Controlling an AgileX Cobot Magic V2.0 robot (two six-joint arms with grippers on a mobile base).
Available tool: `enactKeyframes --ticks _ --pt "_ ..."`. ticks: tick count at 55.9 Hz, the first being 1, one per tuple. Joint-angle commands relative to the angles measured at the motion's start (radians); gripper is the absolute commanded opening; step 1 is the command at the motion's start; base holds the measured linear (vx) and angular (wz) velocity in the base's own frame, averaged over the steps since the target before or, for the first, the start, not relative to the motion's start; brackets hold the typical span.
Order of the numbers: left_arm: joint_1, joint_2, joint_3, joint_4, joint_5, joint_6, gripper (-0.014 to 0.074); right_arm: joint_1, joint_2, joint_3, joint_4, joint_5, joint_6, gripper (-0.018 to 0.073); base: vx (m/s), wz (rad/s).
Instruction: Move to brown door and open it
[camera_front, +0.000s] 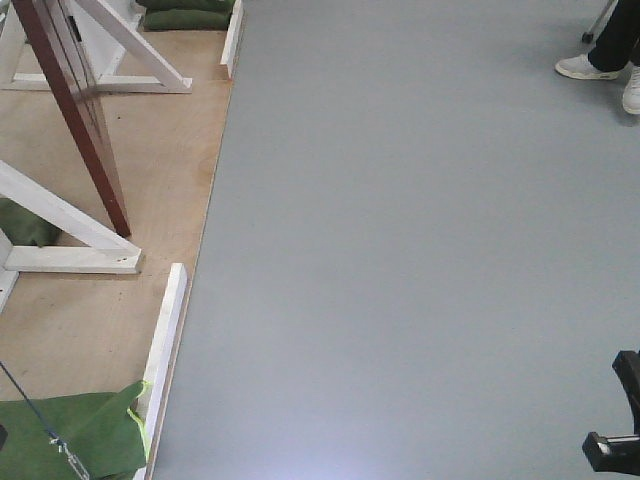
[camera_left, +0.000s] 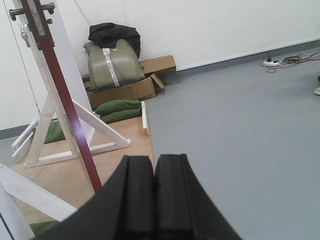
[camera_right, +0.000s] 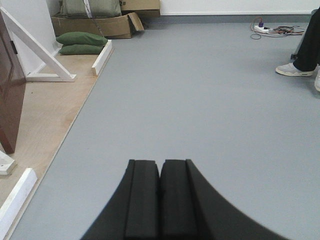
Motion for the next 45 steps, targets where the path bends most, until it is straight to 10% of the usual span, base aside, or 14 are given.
enactKeyframes --ticks 1,45 --pt "-0.005 -0.014 -0.017 -0.011 -0.076 -0.003 -0.0006 -0.001 -0.006 0.004 -0.003 -0.076 -0.006 0.0000 0.01 0.00" --pt "-0.005 -0.014 -0.017 -0.011 -0.076 -0.003 -0.0006 -0.001 -0.006 0.004 -0.003 -0.076 -0.006 0.0000 0.11 -0.04"
